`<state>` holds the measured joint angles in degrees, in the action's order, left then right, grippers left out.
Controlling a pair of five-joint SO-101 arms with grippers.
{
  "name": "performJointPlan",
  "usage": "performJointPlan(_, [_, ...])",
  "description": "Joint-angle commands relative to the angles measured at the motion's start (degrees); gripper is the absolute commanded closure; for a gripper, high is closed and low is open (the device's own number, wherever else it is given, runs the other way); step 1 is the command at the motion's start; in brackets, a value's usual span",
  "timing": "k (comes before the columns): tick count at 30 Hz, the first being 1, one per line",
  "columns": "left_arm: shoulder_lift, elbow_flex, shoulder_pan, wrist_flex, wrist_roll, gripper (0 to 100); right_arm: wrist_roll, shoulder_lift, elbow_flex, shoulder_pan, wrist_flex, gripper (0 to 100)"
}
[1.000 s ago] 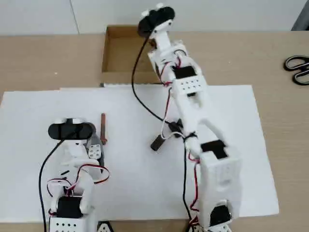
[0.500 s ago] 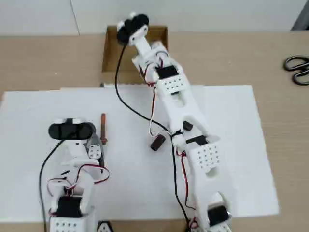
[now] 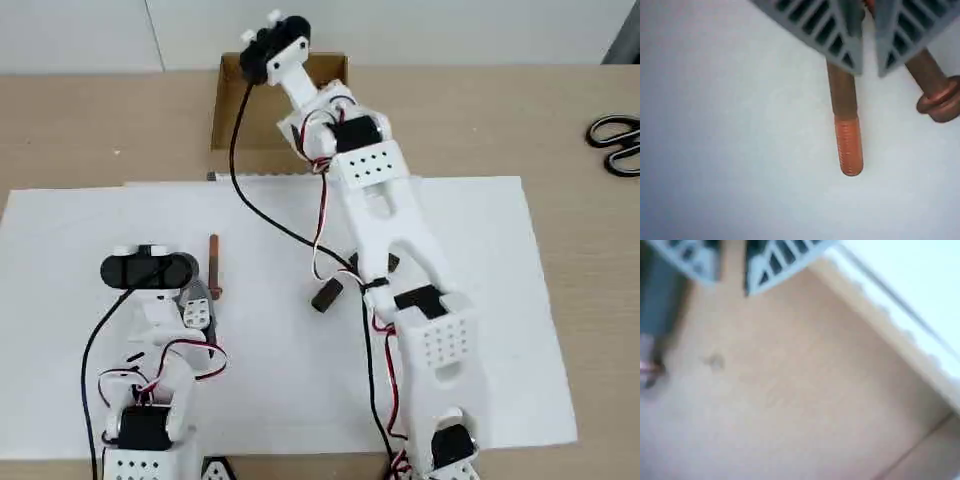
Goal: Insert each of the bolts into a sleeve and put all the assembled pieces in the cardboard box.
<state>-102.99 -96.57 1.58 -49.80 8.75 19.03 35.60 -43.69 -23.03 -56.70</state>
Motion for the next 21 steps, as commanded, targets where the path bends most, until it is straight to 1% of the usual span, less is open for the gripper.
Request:
performJointPlan(1, [-0.4, 0.3, 0.2, 0.2, 0.1, 99, 0.4, -6.4, -3.2, -0.4, -5.8, 99.5])
performJointPlan(8, [-0.4, 0.3, 0.2, 0.2, 0.1, 99, 0.4, -10.9, -3.2, -0.5, -20.2, 99.5])
performJointPlan(15, [-0.4, 0.3, 0.2, 0.2, 0.1, 99, 0.5, -14.8, -3.1, -0.1, -38.6, 99.5])
performJointPlan(19, [-0.4, 0.3, 0.2, 0.2, 0.1, 99, 0.5, -17.4, -1.1, 0.8, -40.0, 99.5])
performJointPlan(21, [-0.4, 0.3, 0.2, 0.2, 0.1, 99, 0.5, -19.2, 2.5, 0.8, -40.1, 99.4])
